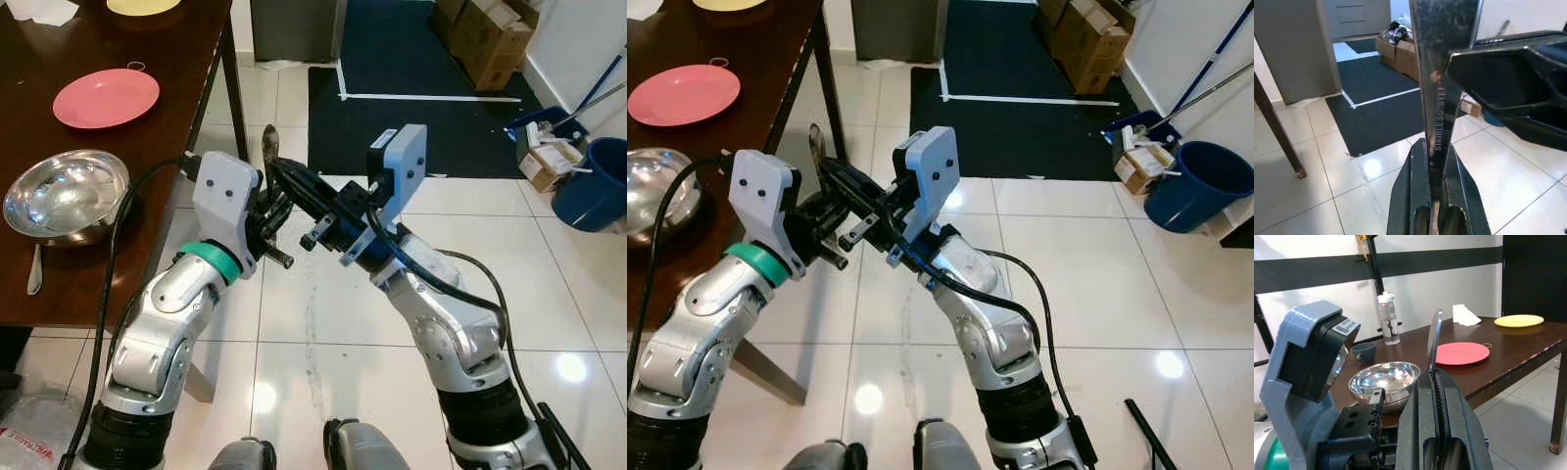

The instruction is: Setting the table

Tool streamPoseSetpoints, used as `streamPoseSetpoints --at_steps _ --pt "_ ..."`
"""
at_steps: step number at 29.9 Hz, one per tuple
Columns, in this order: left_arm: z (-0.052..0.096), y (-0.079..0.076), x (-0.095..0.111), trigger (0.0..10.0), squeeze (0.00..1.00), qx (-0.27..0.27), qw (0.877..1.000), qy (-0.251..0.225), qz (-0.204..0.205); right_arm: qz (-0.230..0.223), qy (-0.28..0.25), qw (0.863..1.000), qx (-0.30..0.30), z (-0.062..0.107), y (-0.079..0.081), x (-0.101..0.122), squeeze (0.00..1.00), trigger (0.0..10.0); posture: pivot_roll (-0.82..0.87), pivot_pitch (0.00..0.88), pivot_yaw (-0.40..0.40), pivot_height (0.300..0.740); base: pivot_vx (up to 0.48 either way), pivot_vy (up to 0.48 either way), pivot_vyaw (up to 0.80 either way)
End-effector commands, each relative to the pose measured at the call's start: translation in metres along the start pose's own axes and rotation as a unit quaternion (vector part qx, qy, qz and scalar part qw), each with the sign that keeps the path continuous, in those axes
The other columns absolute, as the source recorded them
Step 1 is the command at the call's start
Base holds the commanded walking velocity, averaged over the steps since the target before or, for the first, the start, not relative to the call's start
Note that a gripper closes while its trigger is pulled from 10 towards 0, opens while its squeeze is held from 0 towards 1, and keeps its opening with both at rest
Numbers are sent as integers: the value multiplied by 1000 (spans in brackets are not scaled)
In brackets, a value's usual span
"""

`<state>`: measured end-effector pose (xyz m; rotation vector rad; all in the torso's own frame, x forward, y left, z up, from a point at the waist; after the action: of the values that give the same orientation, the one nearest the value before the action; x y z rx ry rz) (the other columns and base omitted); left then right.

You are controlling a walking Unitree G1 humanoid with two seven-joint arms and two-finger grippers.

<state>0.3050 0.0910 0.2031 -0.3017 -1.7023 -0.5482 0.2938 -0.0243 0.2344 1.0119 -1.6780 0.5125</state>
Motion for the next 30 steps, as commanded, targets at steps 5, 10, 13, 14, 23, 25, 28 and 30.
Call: streamPoseSetpoints --at_steps 5,10,13,14,23,25,28,30 --pt "2 2 -4 0 0 3 1000 9 -1 2 15 1000 -12 5 -4 -6 0 10000 -117 26 28 740 0 0 0" --pt "5 2 -9 0 0 6 1000 18 -6 8 27 999 -36 9 -12 -12 0 10000 -118 23 29 740 0 0 0" --pt "6 3 -14 3098 0 10 999 31 -5 18 37 997 -61 12 -21 -17 0 10000 -117 21 28 740 0 0 0" --pt "6 3 -14 3098 0 10 999 31 -5 18 37 997 -61 12 -21 -17 0 10000 -117 21 28 740 0 0 0" --pt "10 2 -19 10000 0 10 999 42 -2 23 50 994 -90 22 -33 -26 1000 10000 -119 21 30 740 0 0 0" --pt "15 -3 -29 10000 0 -3 998 60 8 41 59 984 -161 41 -56 -33 0 10000 -123 27 33 740 0 0 0" --pt "18 -6 -36 10000 0 -9 997 73 10 43 56 981 -183 49 -64 -33 0 10000 -126 29 34 740 0 0 0" --pt "18 -6 -36 10000 0 -9 997 73 10 43 56 981 -183 49 -64 -33 0 10000 -126 29 34 740 0 0 0"
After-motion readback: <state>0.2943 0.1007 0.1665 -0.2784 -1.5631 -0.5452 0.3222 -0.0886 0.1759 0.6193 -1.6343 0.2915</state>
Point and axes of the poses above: a point about 5 cm out from each wrist's last joint towards the gripper, its own z axis pointing back from the gripper into the wrist, its own x axis along the axis of the wrist's last joint, y = z × x, the point moved 3 cm from there along -z, pointing out of the wrist towards the gripper, and after that the axes turned 7 degrees about -z, right-handed, at the moved point
